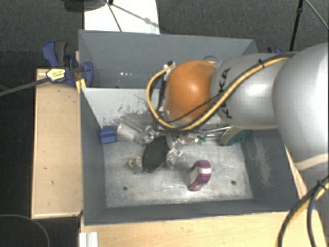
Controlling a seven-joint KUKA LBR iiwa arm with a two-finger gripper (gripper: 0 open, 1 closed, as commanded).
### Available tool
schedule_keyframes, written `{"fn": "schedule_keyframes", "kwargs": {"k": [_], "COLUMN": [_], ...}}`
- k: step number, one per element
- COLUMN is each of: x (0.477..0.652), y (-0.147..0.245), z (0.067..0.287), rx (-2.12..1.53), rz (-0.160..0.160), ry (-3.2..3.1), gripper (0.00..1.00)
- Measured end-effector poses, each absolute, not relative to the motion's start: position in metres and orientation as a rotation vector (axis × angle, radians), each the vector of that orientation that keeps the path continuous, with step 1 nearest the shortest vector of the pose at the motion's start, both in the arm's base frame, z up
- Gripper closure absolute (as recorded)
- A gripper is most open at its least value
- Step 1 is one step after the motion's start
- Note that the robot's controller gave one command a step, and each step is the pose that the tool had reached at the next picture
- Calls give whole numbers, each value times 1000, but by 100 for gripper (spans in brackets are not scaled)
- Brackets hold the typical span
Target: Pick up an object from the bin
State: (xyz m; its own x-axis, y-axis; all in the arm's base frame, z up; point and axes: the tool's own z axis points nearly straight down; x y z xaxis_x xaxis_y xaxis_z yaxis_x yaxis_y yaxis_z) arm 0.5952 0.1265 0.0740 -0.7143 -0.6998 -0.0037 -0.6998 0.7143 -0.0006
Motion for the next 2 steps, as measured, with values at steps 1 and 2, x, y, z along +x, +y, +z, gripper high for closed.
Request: {"fn": "schedule_keyframes", "kwargs": {"k": [1,2], "x": [597,598], "y": [127,127], "z": [84,132], "rx": [-1173,-1161], "rz": [1,0], "ry": [2906,2911], "gripper": [100,100]}}
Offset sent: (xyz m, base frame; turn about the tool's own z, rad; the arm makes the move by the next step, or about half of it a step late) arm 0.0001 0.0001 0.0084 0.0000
